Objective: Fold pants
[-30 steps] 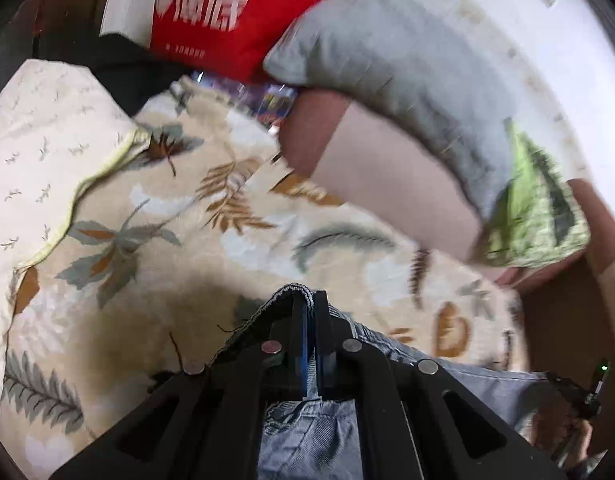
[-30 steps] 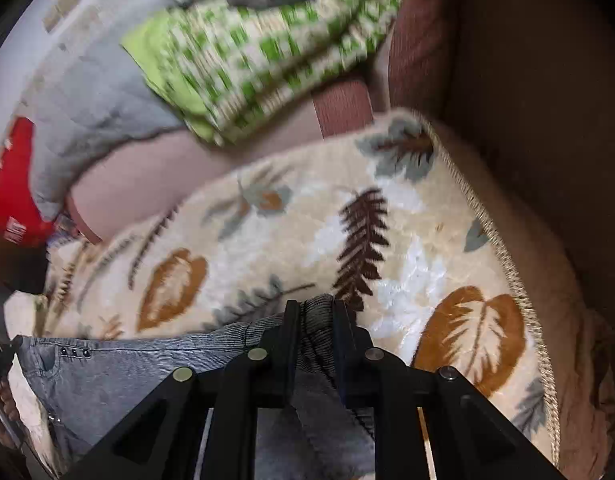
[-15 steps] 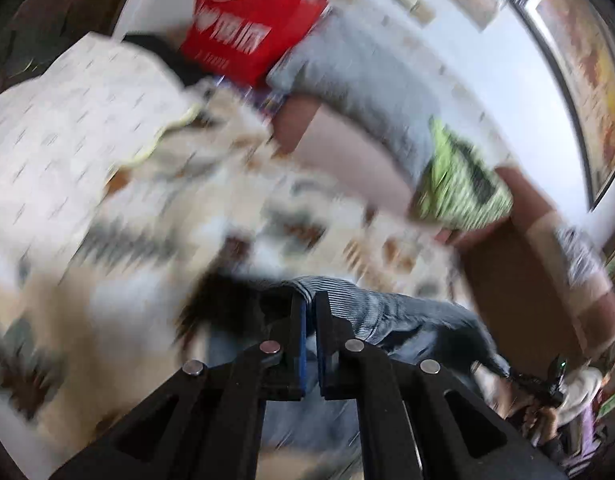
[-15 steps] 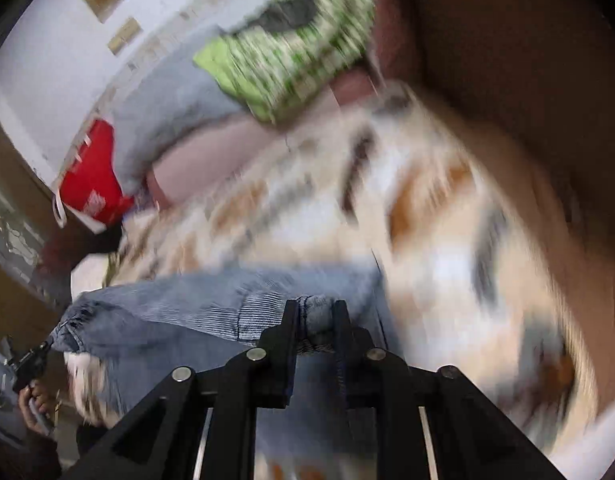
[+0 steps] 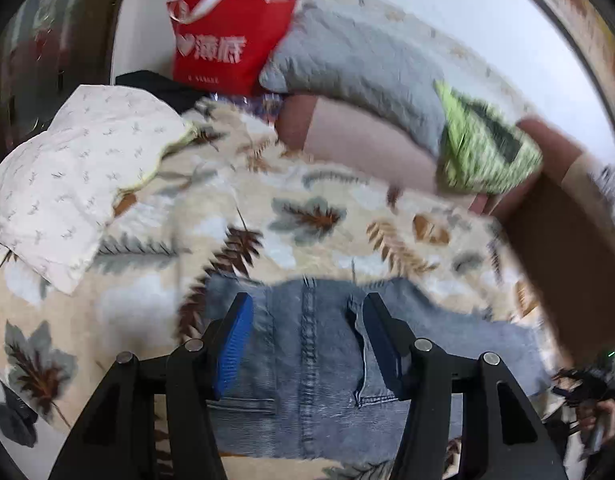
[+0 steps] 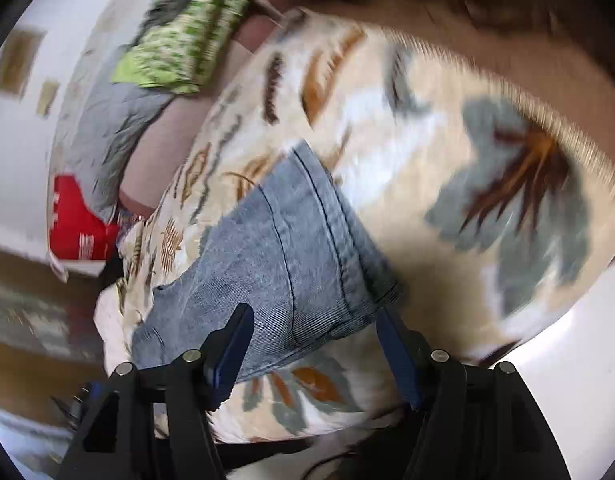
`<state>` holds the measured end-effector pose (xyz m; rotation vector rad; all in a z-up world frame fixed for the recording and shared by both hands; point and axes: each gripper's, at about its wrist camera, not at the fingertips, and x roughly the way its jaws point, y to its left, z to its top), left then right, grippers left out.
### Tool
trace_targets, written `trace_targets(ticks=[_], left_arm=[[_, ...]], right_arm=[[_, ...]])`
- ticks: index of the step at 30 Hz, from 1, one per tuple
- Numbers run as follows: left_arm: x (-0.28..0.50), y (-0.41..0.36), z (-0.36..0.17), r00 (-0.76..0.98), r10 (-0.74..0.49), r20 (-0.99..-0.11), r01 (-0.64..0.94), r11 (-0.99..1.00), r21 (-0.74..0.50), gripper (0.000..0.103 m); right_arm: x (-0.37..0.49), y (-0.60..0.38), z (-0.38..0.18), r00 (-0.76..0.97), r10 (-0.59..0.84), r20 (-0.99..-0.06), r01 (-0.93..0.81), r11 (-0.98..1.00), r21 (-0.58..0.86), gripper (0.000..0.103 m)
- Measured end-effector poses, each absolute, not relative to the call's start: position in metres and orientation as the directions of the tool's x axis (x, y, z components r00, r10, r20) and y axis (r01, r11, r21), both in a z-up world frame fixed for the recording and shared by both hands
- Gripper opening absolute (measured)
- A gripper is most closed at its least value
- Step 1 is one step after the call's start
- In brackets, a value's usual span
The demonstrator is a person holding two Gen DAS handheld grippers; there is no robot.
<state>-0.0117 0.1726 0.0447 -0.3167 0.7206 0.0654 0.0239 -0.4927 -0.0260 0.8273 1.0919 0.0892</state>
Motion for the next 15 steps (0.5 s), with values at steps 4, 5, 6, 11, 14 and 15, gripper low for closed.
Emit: trace_targets(ticks=[4,5,6,11,14,15], left_arm=[[0.014,0.141,-0.008,0.662,0.003,-0.75,-0.182,0.971,-0.157,0.058],[0.02,0.138,-0.023,0.625,0.02,-0.78,-0.185,0.975,-0.123,0.058],[0.023,0.138,-0.038,0.586,0.045,-0.809,-0.201,0.975,-0.091,0.058],[0.017,0.144,-0.044,0.595,0.016,-0.804,-0.181,0.977,-0.114,0.058],[0.014,0.146,-0.035,0.607,0.012,-0.794,-0.194,0.972,-0.133,0.058],[0.012,0.143,-0.029,0.622,0.017,-0.783,-0.194,0.972,-0.133,0.058]], right_arm=[[0.033,-0.48,-0.05,0.462,0.388,-0.798,0.397,0.714,0.577,0.051],[0.034,-0.479,-0.052,0.455,0.367,-0.811,0.407,0.724,0.557,0.03],[0.034,-0.477,-0.05,0.464,0.327,-0.823,0.411,0.744,0.527,0.02],[0.034,-0.462,-0.029,0.459,0.064,-0.886,0.334,0.912,0.239,0.016],[0.042,-0.456,-0.026,0.43,0.037,-0.902,0.296,0.938,0.18,0.031],[0.041,-0.453,-0.018,0.447,0.017,-0.894,0.284,0.945,0.16,0.053]])
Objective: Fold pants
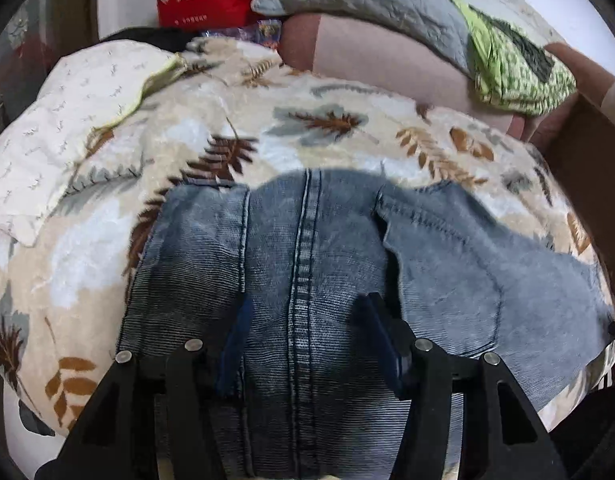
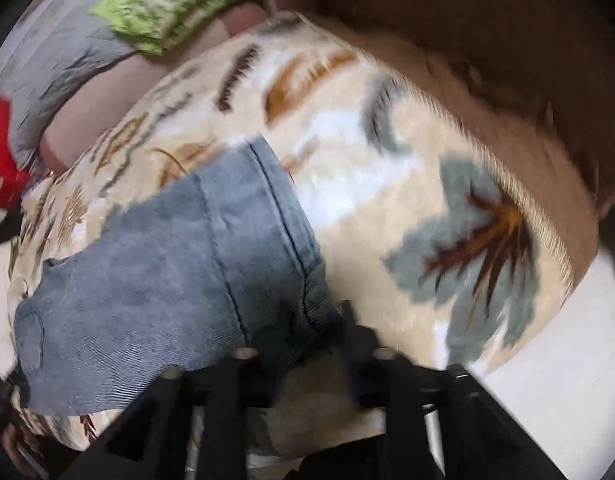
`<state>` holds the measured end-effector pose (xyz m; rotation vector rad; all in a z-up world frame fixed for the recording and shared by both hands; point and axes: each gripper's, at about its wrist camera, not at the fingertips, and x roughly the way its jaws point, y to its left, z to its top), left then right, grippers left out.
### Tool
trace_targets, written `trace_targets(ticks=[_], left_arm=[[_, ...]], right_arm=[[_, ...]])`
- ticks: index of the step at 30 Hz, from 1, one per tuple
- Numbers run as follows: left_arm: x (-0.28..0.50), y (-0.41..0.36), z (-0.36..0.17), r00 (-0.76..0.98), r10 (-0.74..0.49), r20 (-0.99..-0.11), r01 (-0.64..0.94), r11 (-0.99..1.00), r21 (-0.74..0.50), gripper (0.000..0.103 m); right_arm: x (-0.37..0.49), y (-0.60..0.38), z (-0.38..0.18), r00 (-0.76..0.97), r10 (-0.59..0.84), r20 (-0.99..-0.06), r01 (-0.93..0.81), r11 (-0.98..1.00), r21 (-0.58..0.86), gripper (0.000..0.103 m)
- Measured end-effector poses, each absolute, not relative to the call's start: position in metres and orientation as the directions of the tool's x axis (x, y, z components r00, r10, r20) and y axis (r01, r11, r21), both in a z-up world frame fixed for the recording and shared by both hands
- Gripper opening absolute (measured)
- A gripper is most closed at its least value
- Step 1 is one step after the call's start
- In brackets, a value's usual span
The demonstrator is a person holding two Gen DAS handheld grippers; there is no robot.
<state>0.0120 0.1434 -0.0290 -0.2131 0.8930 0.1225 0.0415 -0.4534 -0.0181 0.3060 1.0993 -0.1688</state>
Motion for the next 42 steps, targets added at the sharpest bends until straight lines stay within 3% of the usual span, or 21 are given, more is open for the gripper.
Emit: trace_targets(ticks=[1,2,5,8,10,12,13,16,22,29,31,33,34,42], left_arm=[[0.011,0.138,-0.023,0.641,0.019,-0.768,-0.185,0.974,-0.131,0.058],[0.008,0.134,-0.017,0.661,0.016,-0.75,-0.169,0.977,-0.128,0.059],[0.008,0.122,-0.009,0.702,0.031,-0.711,-0.124,0.989,-0.08,0.07],[0.027,0.124,-0.042,0.591,0.127,-0.797,-0.177,0.984,0.025,0.07],[0.03,0.135,-0.055,0.563,0.098,-0.821,-0.208,0.978,-0.026,0.072],[0.026,0.135,-0.039,0.585,0.101,-0.804,-0.22,0.975,-0.037,0.071],[0.02,0.133,-0.026,0.632,0.097,-0.769,-0.209,0.977,-0.048,0.071],[0.012,0.131,-0.007,0.708,0.128,-0.694,-0.21,0.977,-0.034,0.072],[0.026,0.149,-0.055,0.592,0.119,-0.797,-0.273,0.96,-0.06,0.074],[0.024,0.155,-0.057,0.614,0.09,-0.784,-0.26,0.961,-0.093,0.076],[0.026,0.155,-0.057,0.616,0.09,-0.783,-0.259,0.961,-0.094,0.077],[0.028,0.154,-0.057,0.617,0.089,-0.782,-0.258,0.961,-0.095,0.077],[0.026,0.155,-0.056,0.617,0.086,-0.782,-0.258,0.961,-0.097,0.077],[0.029,0.153,-0.058,0.616,0.102,-0.782,-0.263,0.961,-0.082,0.08]], right_arm=[[0.04,-0.452,-0.006,0.47,-0.015,-0.882,0.293,0.946,0.14,0.063],[0.037,-0.452,0.002,0.493,-0.035,-0.87,0.306,0.942,0.136,0.067],[0.035,-0.443,0.028,0.568,-0.04,-0.822,0.299,0.941,0.16,0.067],[0.049,-0.423,0.027,0.584,0.14,-0.8,0.187,0.935,0.3,0.067],[0.067,-0.416,-0.004,0.487,0.217,-0.846,0.185,0.921,0.343,0.067],[0.08,-0.419,-0.04,0.34,0.173,-0.924,0.261,0.927,0.269,0.062],[0.081,-0.415,-0.034,0.368,0.137,-0.92,0.258,0.935,0.243,0.062],[0.093,-0.372,0.009,0.448,0.146,-0.882,0.105,0.971,0.214,0.062],[0.154,-0.219,0.036,0.353,0.415,-0.839,-0.314,0.897,0.311,0.061],[0.225,-0.075,-0.007,0.208,0.421,-0.883,-0.518,0.813,0.266,0.05],[0.236,-0.055,-0.023,0.175,0.368,-0.913,-0.54,0.811,0.224,0.038],[0.24,-0.041,-0.04,0.156,0.29,-0.944,-0.566,0.809,0.155,0.011],[0.241,-0.037,-0.043,0.151,0.275,-0.95,-0.578,0.804,0.14,0.007],[0.246,-0.037,-0.047,0.261,0.216,-0.941,-0.551,0.834,0.039,0.003]])
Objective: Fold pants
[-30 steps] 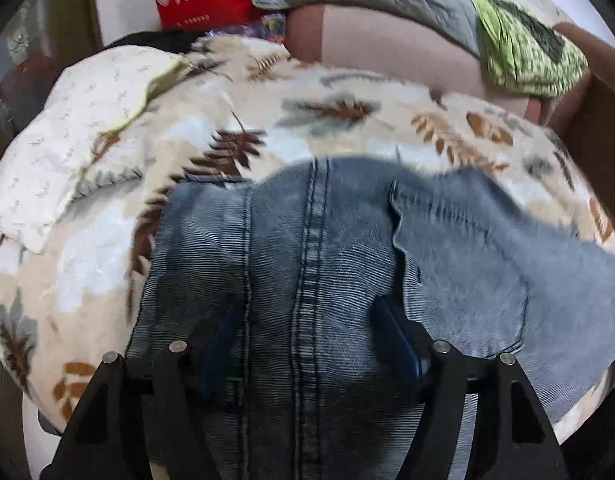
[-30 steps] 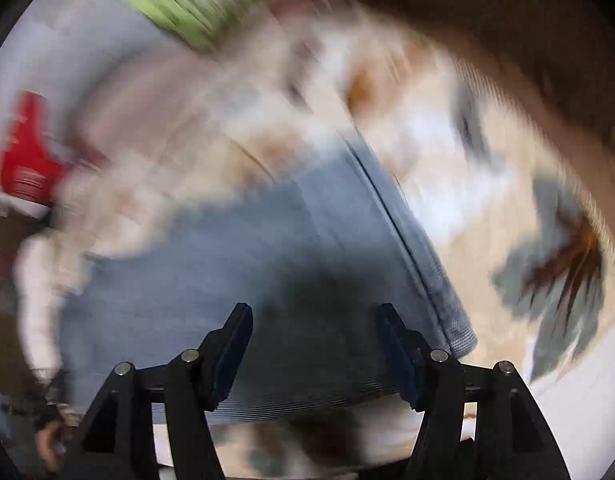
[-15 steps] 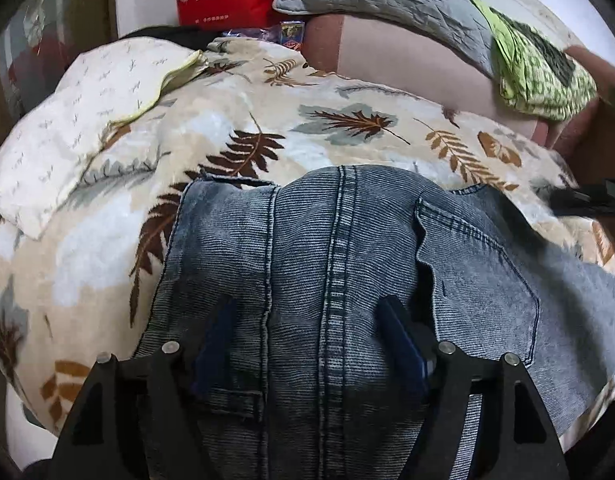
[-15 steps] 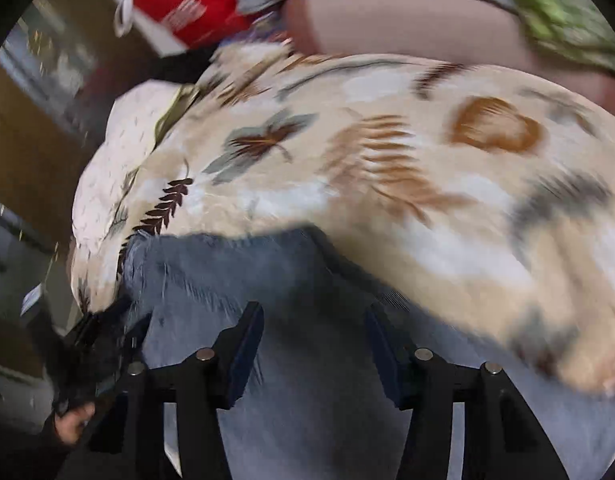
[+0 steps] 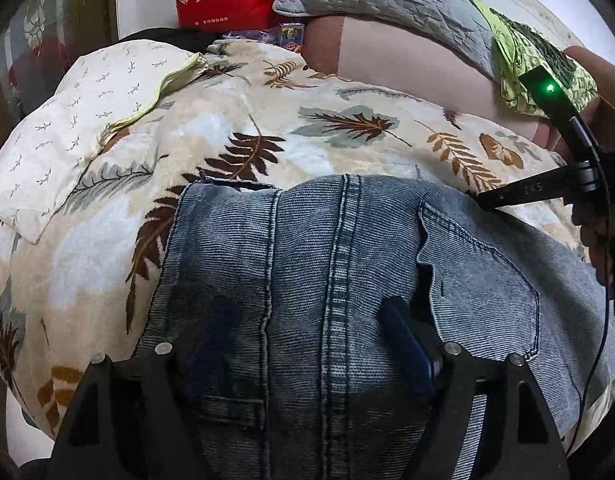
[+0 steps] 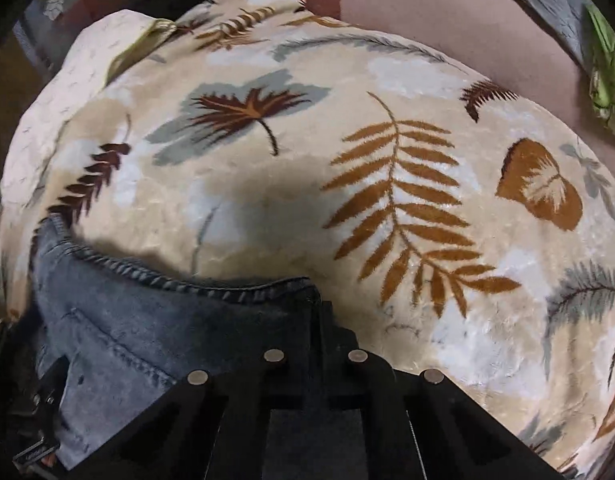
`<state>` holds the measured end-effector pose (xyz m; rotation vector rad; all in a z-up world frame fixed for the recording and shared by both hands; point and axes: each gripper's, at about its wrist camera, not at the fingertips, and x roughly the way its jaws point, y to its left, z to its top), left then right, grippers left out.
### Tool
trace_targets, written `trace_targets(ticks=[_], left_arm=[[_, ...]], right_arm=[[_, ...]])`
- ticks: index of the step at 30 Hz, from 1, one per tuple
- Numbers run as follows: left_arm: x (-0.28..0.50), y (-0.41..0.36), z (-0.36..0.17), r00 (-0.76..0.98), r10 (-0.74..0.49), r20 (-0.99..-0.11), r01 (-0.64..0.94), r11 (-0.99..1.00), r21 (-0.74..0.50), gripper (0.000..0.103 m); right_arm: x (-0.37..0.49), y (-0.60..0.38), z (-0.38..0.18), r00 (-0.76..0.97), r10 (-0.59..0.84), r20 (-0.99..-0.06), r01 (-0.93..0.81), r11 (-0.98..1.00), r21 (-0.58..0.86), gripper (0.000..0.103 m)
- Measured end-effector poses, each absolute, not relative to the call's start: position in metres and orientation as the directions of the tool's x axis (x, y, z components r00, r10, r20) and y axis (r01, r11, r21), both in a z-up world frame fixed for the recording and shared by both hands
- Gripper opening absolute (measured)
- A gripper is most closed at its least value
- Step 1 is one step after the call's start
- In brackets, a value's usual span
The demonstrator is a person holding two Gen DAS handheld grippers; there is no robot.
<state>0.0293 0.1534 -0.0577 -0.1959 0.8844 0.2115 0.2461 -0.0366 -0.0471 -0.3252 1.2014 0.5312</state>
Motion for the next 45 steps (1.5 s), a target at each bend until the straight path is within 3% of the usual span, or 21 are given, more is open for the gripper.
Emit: trace_targets(ticks=[3,6,11,13,14,16,19,21,22,28,32,33,39,45], left_arm=[[0.028,0.154,-0.058,0.618,0.102,-0.779,-0.258,0.963,-0.079,0.081],[0.028,0.154,-0.058,0.617,0.098,-0.78,-0.259,0.962,-0.084,0.081],[0.028,0.155,-0.058,0.615,0.095,-0.783,-0.264,0.96,-0.091,0.081],[0.028,0.156,-0.058,0.617,0.093,-0.782,-0.264,0.96,-0.094,0.082],[0.029,0.155,-0.058,0.617,0.095,-0.781,-0.264,0.96,-0.092,0.082],[0.029,0.154,-0.058,0.618,0.101,-0.78,-0.264,0.961,-0.085,0.082],[0.027,0.155,-0.058,0.624,0.101,-0.775,-0.269,0.959,-0.092,0.083],[0.027,0.155,-0.057,0.623,0.104,-0.775,-0.275,0.957,-0.093,0.083],[0.026,0.155,-0.057,0.623,0.106,-0.775,-0.278,0.956,-0.093,0.083],[0.026,0.154,-0.058,0.624,0.122,-0.772,-0.292,0.952,-0.086,0.083],[0.027,0.151,-0.058,0.625,0.151,-0.766,-0.305,0.95,-0.061,0.083],[0.027,0.15,-0.058,0.626,0.155,-0.764,-0.306,0.95,-0.058,0.083],[0.025,0.149,-0.059,0.641,0.169,-0.748,-0.308,0.95,-0.049,0.084],[0.024,0.151,-0.06,0.646,0.161,-0.746,-0.305,0.95,-0.059,0.084]], right_arm=[[0.252,-0.046,-0.041,0.326,0.238,-0.915,-0.484,0.874,0.055,0.006],[0.248,-0.071,-0.027,0.341,0.311,-0.887,-0.406,0.9,0.159,0.012],[0.209,-0.096,-0.005,0.334,0.435,-0.837,-0.338,0.884,0.324,0.014],[0.207,-0.093,-0.021,0.292,0.475,-0.83,-0.337,0.863,0.375,0.022],[0.21,-0.091,-0.032,0.273,0.453,-0.849,-0.323,0.874,0.363,0.038],[0.22,-0.101,-0.057,0.245,0.41,-0.879,-0.231,0.905,0.358,0.04],[0.191,-0.123,-0.023,0.346,0.472,-0.811,-0.239,0.88,0.41,0.042],[0.164,-0.141,-0.004,0.39,0.486,-0.782,-0.265,0.873,0.41,0.059],[0.141,-0.158,0.005,0.412,0.478,-0.776,-0.269,0.877,0.398,0.062],[0.065,-0.266,-0.003,0.466,0.448,-0.763,-0.103,0.884,0.456,0.062],[0.062,-0.326,-0.049,0.427,0.413,-0.804,0.086,0.867,0.491,0.062],[0.063,-0.337,-0.058,0.436,0.46,-0.773,0.102,0.829,0.55,0.062],[0.049,-0.338,-0.025,0.53,0.542,-0.651,-0.043,0.785,0.619,0.062],[0.077,-0.368,-0.034,0.51,0.54,-0.669,0.096,0.737,0.669,0.062]])
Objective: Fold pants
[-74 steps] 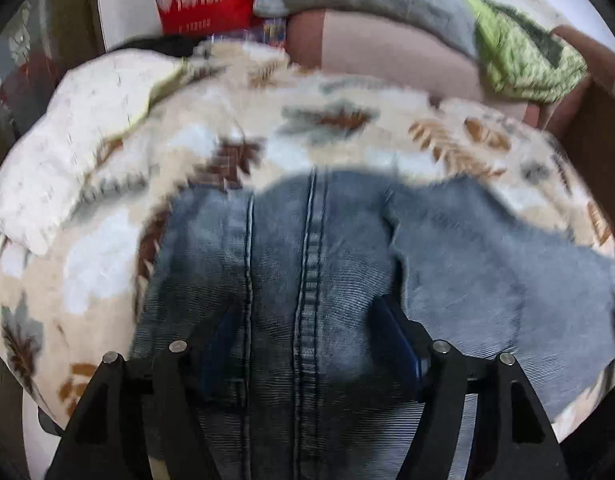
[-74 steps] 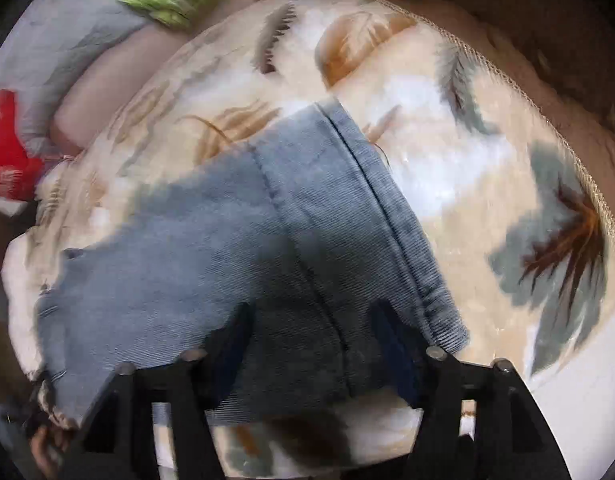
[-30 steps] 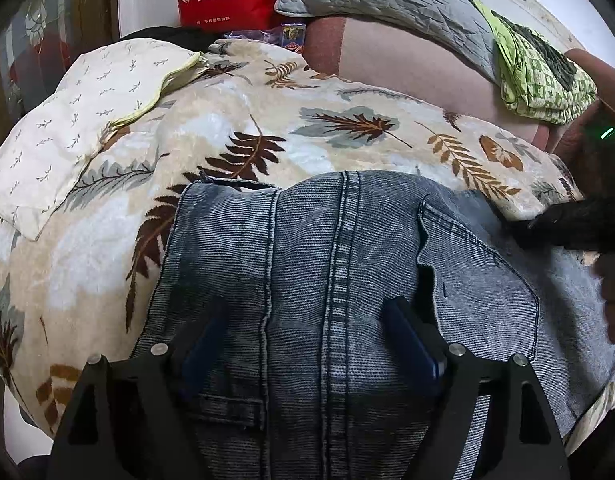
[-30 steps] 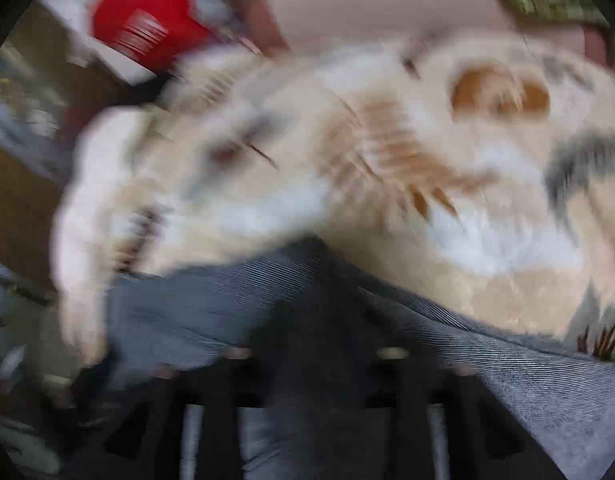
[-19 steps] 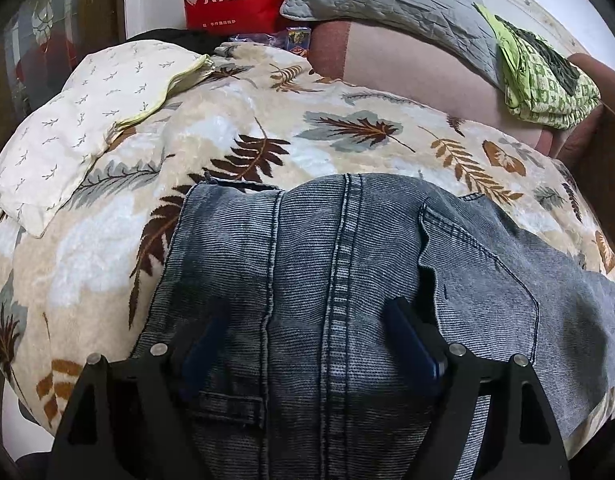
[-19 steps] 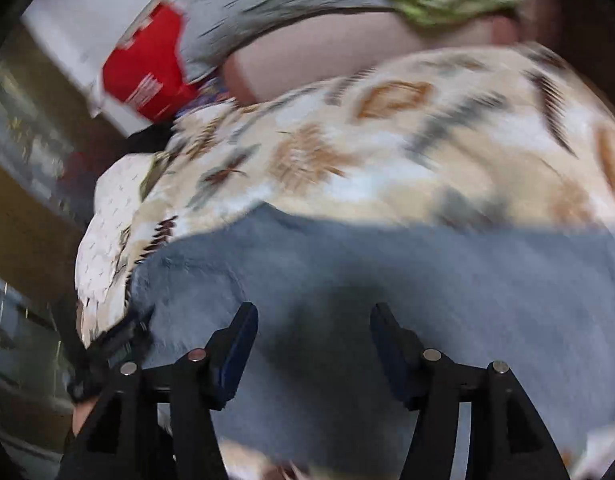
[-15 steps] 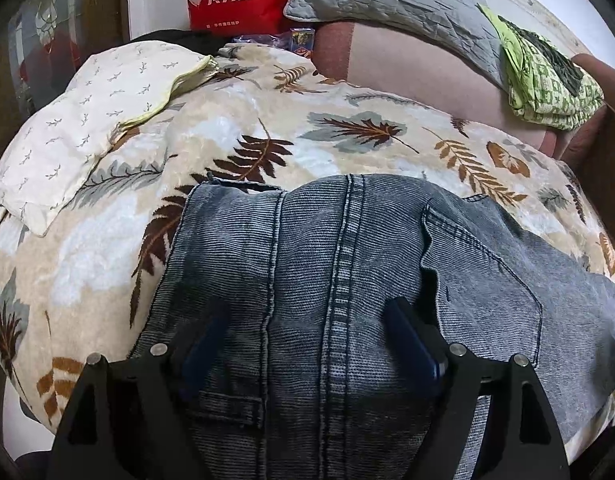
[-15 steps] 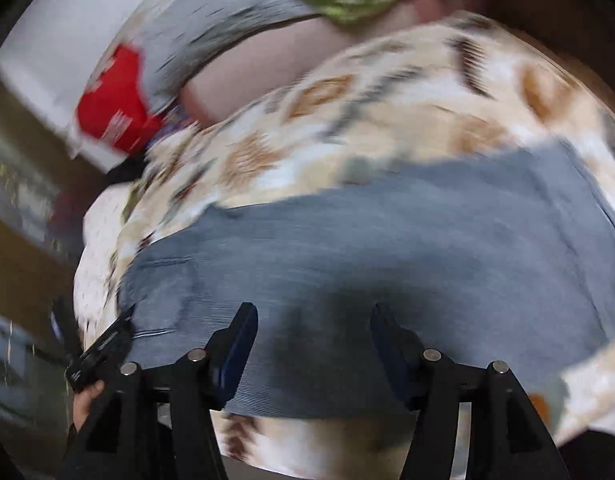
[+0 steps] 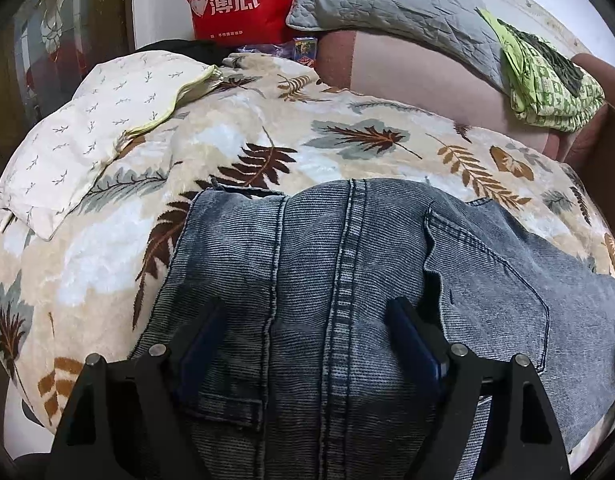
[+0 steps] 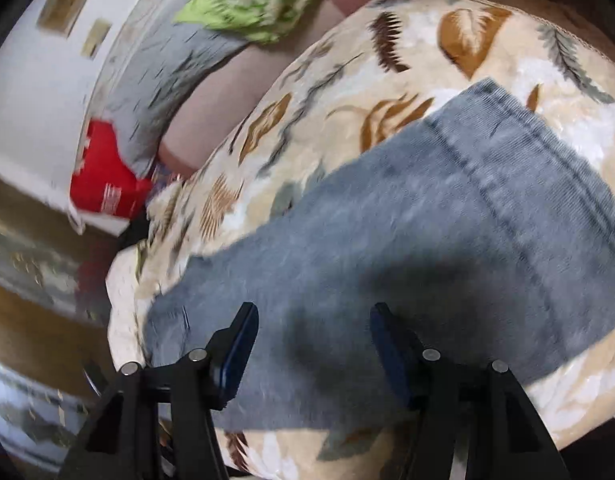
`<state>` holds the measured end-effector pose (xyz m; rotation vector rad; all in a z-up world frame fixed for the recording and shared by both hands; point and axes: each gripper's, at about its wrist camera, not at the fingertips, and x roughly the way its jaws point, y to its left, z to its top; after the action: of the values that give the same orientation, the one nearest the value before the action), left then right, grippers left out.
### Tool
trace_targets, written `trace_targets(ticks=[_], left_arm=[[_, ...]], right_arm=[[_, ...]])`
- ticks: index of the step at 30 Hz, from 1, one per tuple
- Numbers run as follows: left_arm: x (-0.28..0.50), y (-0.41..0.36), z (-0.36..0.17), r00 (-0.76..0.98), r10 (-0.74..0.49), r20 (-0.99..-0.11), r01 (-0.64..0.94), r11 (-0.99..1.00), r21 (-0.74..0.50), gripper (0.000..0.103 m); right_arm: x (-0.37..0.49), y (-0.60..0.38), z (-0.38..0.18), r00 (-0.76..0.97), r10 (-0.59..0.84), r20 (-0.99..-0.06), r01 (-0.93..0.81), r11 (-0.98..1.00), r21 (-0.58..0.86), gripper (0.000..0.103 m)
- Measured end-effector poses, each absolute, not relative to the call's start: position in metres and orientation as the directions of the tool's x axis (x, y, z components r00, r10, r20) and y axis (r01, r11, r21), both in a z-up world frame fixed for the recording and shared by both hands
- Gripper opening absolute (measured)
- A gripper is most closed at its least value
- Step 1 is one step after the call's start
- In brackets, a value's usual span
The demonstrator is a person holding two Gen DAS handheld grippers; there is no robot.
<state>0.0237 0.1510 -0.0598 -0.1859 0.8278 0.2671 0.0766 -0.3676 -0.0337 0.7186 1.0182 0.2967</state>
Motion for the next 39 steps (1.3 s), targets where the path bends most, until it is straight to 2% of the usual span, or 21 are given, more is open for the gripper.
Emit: trace_targets(ticks=[6,8,11,14,17,22,29,31,33,35,37,39], left_arm=[[0.024,0.152,-0.061,0.647,0.155,-0.747,-0.301,0.952,-0.064,0.084],[0.024,0.152,-0.061,0.647,0.153,-0.747,-0.301,0.951,-0.066,0.084],[0.025,0.152,-0.061,0.648,0.153,-0.746,-0.299,0.952,-0.064,0.085],[0.026,0.153,-0.061,0.649,0.148,-0.747,-0.299,0.951,-0.072,0.085],[0.025,0.154,-0.06,0.649,0.133,-0.749,-0.296,0.951,-0.088,0.085],[0.023,0.159,-0.058,0.65,0.112,-0.752,-0.309,0.943,-0.127,0.085],[0.022,0.16,-0.056,0.649,0.107,-0.754,-0.323,0.935,-0.145,0.085],[0.021,0.159,-0.055,0.648,0.108,-0.754,-0.322,0.936,-0.144,0.085],[0.021,0.159,-0.053,0.642,0.115,-0.758,-0.325,0.936,-0.134,0.085],[0.016,0.158,-0.043,0.641,0.123,-0.758,-0.326,0.937,-0.123,0.085],[0.006,0.158,-0.028,0.668,0.128,-0.733,-0.321,0.938,-0.129,0.085],[-0.006,0.161,-0.016,0.692,0.122,-0.712,-0.314,0.938,-0.145,0.085]], right_arm=[[0.133,-0.398,-0.027,0.545,0.592,-0.593,0.126,0.642,0.756,0.062],[0.153,-0.405,-0.036,0.529,0.592,-0.608,0.155,0.637,0.755,0.062],[0.176,-0.417,-0.061,0.505,0.53,-0.681,0.241,0.671,0.701,0.062],[0.182,-0.422,-0.058,0.543,0.538,-0.645,0.229,0.644,0.73,0.062],[0.167,-0.418,-0.039,0.579,0.537,-0.613,0.183,0.647,0.74,0.062],[0.097,-0.406,-0.019,0.588,0.522,-0.618,0.13,0.693,0.709,0.062],[0.05,-0.391,-0.026,0.553,0.564,-0.613,0.098,0.687,0.72,0.062],[0.053,-0.389,-0.041,0.53,0.56,-0.637,0.115,0.697,0.708,0.062],[0.058,-0.392,-0.062,0.48,0.51,-0.714,0.209,0.724,0.658,0.064],[0.053,-0.397,-0.063,0.509,0.536,-0.673,0.228,0.67,0.707,0.064],[0.044,-0.393,-0.047,0.547,0.568,-0.615,0.154,0.653,0.741,0.064],[0.037,-0.389,-0.036,0.558,0.557,-0.615,0.113,0.683,0.721,0.064]])
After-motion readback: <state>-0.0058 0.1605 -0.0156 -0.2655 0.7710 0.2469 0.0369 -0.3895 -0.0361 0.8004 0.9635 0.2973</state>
